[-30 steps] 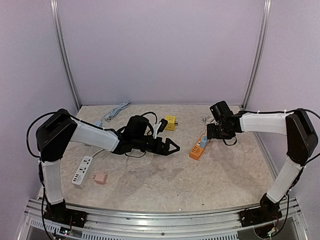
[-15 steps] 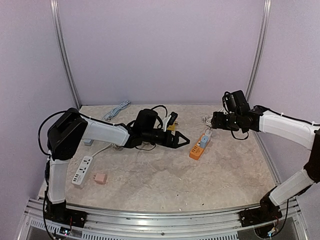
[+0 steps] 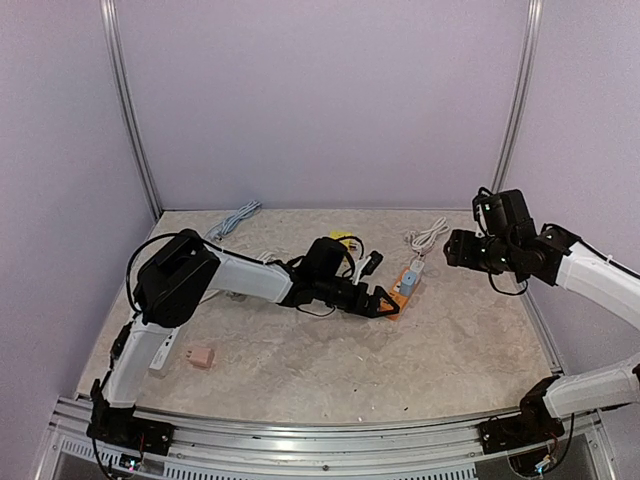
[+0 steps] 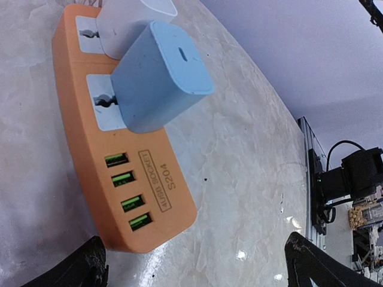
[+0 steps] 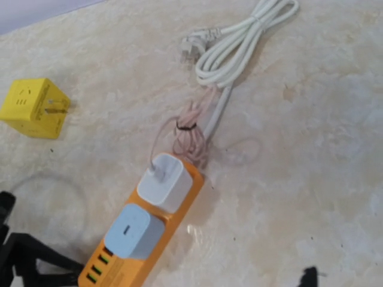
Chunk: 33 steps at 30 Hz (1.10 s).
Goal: Insert the plug
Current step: Move the socket to the center of the board.
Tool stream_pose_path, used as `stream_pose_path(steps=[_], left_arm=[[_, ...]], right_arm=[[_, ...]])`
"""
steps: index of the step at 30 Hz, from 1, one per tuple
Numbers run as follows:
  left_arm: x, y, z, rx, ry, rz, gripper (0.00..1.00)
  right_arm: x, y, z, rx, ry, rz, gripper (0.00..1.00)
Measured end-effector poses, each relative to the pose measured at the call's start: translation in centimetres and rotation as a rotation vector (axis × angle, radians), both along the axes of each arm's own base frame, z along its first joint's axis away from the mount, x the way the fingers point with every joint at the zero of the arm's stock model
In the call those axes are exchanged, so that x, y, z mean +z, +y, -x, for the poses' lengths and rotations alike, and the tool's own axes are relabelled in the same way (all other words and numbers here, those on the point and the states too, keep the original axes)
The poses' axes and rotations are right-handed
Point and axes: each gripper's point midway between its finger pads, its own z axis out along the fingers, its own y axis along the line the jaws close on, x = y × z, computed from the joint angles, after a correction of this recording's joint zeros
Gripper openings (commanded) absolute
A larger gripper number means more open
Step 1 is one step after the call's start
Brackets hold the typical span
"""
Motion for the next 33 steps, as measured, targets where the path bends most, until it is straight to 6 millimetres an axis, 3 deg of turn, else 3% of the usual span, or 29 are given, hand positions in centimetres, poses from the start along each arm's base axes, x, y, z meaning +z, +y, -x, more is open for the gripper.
stream_pose_path(steps=[13, 18, 21, 25, 29, 33], left_arm=[[0.5, -4.5, 1.1, -0.115, 0.004, 0.064, 0.99], [-0.1, -4.0, 2.7, -0.136, 0.022, 0.074, 0.99], [-0.4, -1.0, 3.2, -0.087, 0.047, 0.029, 0.99], [0.5, 5.0, 2.0, 0.061, 0.061, -0.051, 0.99], [4.8, 9.7, 0.3, 0.223, -0.013, -0.083, 0.99], [9.8, 12.6, 0.6, 0.330, -0.101, -0.074, 0.99]], right_arm=[[-2.7, -0.3, 1.7, 0.006, 0.093, 0.034, 0.71], [-5.1, 0.1, 1.4, 0.015, 0.164, 0.071, 0.71], [-7.1, 0.6, 1.1, 0.028, 0.214, 0.096, 0.71], [-10.0, 2.1, 0.7, 0.059, 0.274, 0.135, 0.72], [-12.9, 4.1, -0.1, 0.093, 0.326, 0.175, 0.74], [-15.0, 6.1, -0.8, 0.118, 0.354, 0.206, 0.75]])
